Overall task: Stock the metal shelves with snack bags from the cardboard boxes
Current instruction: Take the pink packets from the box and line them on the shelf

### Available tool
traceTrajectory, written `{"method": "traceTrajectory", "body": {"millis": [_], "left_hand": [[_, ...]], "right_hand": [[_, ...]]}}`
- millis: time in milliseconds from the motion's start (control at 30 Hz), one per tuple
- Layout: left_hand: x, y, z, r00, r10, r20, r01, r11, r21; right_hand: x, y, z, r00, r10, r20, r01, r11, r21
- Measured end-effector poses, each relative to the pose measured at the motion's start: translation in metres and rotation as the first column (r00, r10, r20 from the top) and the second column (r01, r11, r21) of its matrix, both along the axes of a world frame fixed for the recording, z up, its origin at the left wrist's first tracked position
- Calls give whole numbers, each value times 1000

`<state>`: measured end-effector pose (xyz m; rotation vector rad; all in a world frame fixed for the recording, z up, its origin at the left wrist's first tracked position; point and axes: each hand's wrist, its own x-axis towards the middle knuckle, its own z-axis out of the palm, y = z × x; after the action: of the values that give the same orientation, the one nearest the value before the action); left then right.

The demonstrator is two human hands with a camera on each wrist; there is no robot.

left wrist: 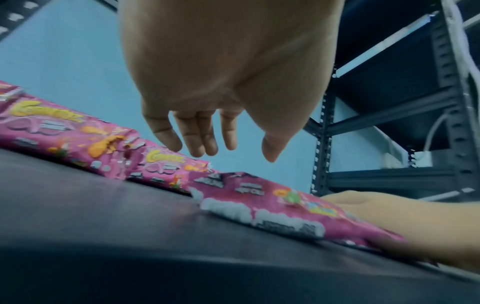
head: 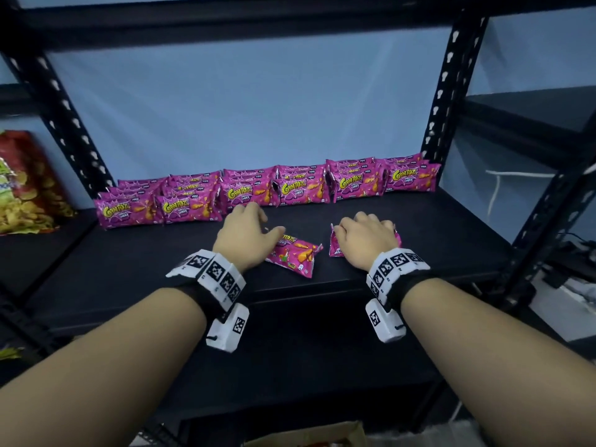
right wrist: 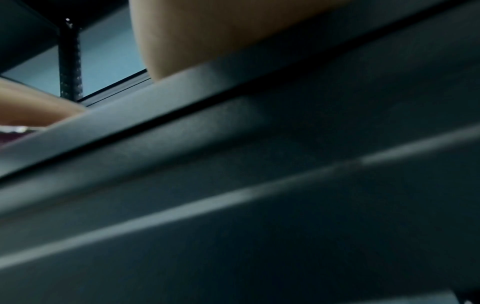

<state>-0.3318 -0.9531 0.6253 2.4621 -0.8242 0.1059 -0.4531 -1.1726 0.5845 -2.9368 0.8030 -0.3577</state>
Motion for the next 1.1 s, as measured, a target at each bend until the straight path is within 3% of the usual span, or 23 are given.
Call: {"method": "traceTrajectory", "body": {"millis": [67,167,300,500,667,967,1100], "left_hand": [[-10,-13,-1,995,-74,71,71,997,36],[-19,-31,-8,986,-153,67,139,975,175],[-15,-37,-27,991,-128,-45,135,953,272],[-14,-33,-36,991,-110,-73,130,915,382],[-18,-35,-36,994,-53,-99,91,892,443],[-30,-38,-22,996,-69,64,14,785,619],[-30,-30,6,964,-259,-58,245,782,573]], "right_hand": [[2,0,-1,999,-7,-41,8,1000,5],[4,1,-1,996,-22,-90,23,1000,11],[4,1,0,990,-35,-137,35,999,0],[6,3,5,977,-47,-210,52,998,18],[4,5,5,980,-56,-192,60,998,17],[-10,6,17,999,-11,-39,15,993,119],[-20,-4,35,992,62,-107,-41,981,190]]}}
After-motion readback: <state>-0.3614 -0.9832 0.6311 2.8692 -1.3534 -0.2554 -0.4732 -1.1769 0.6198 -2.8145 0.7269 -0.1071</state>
